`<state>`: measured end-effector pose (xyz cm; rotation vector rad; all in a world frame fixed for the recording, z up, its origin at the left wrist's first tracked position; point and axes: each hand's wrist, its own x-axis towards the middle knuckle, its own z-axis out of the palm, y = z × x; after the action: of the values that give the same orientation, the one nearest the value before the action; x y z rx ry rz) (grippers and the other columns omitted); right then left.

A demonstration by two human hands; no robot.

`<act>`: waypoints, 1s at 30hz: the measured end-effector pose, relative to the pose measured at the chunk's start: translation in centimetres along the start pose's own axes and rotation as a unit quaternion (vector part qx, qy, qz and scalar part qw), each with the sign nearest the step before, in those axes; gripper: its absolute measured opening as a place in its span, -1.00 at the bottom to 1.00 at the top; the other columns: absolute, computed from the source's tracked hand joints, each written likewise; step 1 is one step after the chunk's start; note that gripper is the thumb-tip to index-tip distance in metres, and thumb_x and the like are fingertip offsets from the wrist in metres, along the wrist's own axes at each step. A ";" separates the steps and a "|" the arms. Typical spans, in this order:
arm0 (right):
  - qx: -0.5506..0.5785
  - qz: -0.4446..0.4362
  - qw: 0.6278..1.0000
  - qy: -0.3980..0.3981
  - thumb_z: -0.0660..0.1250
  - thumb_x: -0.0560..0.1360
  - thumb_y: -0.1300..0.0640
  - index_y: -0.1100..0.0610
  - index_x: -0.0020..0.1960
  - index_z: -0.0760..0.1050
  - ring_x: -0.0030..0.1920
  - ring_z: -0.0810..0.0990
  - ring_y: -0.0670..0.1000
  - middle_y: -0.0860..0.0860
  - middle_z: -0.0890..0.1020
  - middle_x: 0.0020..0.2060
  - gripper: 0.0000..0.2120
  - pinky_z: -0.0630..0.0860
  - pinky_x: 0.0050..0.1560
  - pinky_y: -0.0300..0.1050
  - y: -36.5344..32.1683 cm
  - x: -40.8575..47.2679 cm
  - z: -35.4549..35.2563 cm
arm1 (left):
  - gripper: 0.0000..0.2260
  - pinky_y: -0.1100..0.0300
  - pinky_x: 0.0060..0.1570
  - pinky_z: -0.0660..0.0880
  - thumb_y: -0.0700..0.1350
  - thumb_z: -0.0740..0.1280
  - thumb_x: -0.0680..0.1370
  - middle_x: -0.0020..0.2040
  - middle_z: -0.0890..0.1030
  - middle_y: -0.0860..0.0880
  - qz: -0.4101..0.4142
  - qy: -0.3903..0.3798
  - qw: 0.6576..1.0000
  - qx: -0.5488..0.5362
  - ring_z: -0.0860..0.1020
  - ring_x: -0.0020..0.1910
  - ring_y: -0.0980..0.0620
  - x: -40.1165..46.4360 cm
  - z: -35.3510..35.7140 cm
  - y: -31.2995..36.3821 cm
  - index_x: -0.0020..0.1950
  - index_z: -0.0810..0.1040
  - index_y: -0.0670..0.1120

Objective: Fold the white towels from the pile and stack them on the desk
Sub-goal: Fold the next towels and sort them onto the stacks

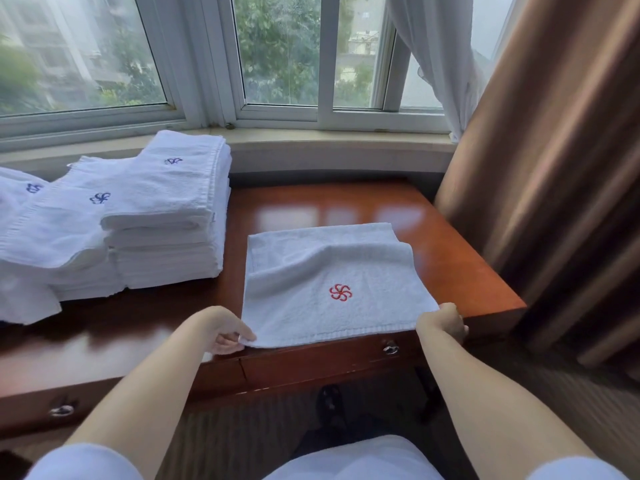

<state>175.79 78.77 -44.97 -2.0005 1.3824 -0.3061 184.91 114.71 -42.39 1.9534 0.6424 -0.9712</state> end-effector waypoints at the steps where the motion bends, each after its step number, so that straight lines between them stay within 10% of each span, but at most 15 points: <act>1: -0.031 -0.011 0.999 -0.001 0.22 0.50 0.27 0.16 0.24 0.43 0.26 0.36 0.20 0.17 0.48 0.22 -0.69 0.40 0.00 -0.01 -0.1 -0.1 -0.1 | -0.75 0.32 -0.52 0.46 -0.25 0.52 0.39 -0.27 0.50 -0.08 -0.024 0.009 0.997 0.076 0.49 -0.46 0.07 0.0 0.2 0.3 -0.04 0.51 -0.23; 4: -0.086 -0.043 0.995 -0.022 0.24 0.49 0.25 0.13 0.25 0.40 0.28 0.32 0.18 0.15 0.41 0.25 -0.67 0.40 0.16 0.05 -1.0 -0.4 0.0 | -0.67 0.30 -0.52 0.29 -0.05 0.49 0.44 -0.41 0.42 -0.04 0.010 0.077 0.976 0.206 0.32 -0.54 0.08 -0.3 1.0 1.5 -0.06 0.40 -0.19; 12: -0.186 -0.228 0.956 0.012 0.20 0.51 0.20 0.04 0.27 0.45 0.38 0.15 0.06 0.04 0.27 0.41 -0.66 0.07 0.39 -0.01 -1.8 -1.4 2.0 | -0.37 0.13 -0.22 0.47 0.19 0.38 0.49 0.12 0.53 -0.14 0.170 0.179 0.966 0.073 0.53 -0.04 -0.08 2.5 1.5 3.7 0.33 0.37 -0.26; 22: -0.120 -0.373 0.915 -0.093 0.16 0.58 0.15 0.15 0.31 0.45 0.30 0.37 0.08 0.05 0.49 0.28 -0.68 0.30 0.29 -0.05 -9.1 -1.2 6.4 | -0.37 -0.04 0.17 0.50 0.10 0.30 0.56 0.35 0.45 -0.20 0.163 0.103 0.971 -0.143 0.52 0.22 -0.21 5.6 0.5 8.3 0.48 0.24 -0.25; 30: -0.093 -0.342 0.931 -0.090 0.15 0.57 0.18 0.15 0.27 0.48 0.29 0.37 0.11 0.09 0.48 0.27 -0.69 0.32 0.24 -0.06 -15.2 3.0 8.4 | -0.53 -0.04 0.20 0.44 -0.07 0.33 0.54 0.32 0.45 -0.28 0.166 0.183 0.959 -0.141 0.47 0.28 -0.27 8.9 -0.8 12.2 0.36 0.36 -0.28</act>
<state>192.74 82.60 -41.96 -2.5548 0.5757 -0.2907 199.13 109.72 -43.83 1.9126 0.5911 -0.2929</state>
